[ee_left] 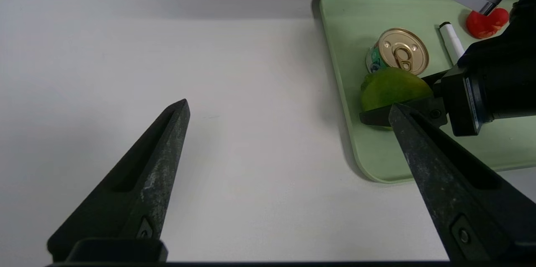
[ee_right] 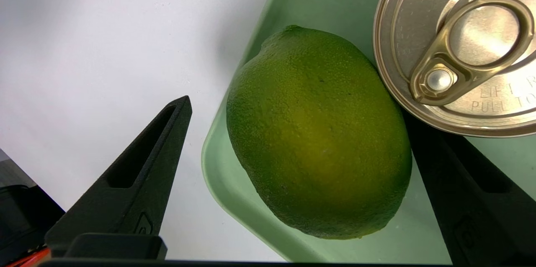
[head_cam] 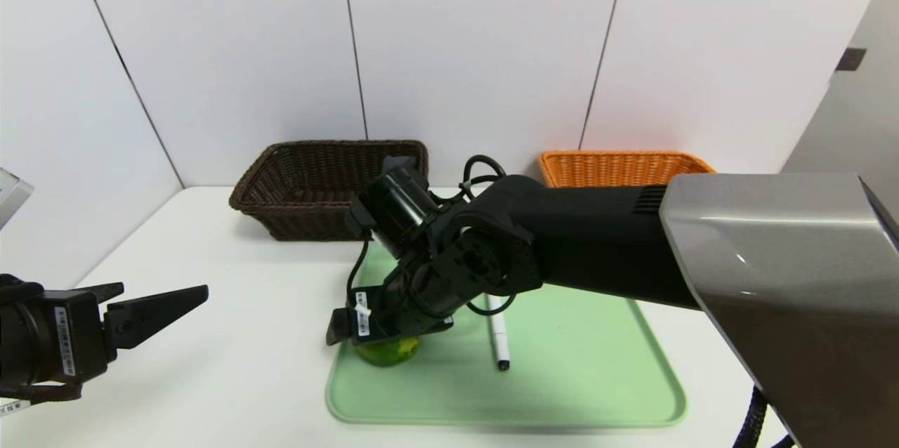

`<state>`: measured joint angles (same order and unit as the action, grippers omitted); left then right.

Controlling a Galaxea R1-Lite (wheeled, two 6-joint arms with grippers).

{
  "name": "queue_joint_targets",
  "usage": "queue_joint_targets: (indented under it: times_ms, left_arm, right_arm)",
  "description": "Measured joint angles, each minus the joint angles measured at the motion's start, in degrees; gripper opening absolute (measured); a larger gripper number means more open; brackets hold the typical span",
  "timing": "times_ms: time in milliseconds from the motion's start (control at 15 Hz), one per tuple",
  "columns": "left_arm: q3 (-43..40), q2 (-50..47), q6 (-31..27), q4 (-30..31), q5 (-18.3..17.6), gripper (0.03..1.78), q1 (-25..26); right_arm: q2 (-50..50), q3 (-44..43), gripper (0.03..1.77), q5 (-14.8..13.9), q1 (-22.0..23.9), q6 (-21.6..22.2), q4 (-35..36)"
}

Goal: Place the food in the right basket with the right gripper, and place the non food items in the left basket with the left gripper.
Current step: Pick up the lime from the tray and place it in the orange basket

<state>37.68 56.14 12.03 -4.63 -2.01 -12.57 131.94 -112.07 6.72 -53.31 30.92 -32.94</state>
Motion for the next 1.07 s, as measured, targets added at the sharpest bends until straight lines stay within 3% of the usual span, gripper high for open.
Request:
queue_joint_targets:
  times_ms: [1067]
  left_arm:
    - [-0.4, 0.1, -0.1, 0.0, -0.2, 1.69, 0.0]
  right_arm:
    - [-0.2, 0.1, 1.71, 0.1, 1.0, 0.1, 0.0]
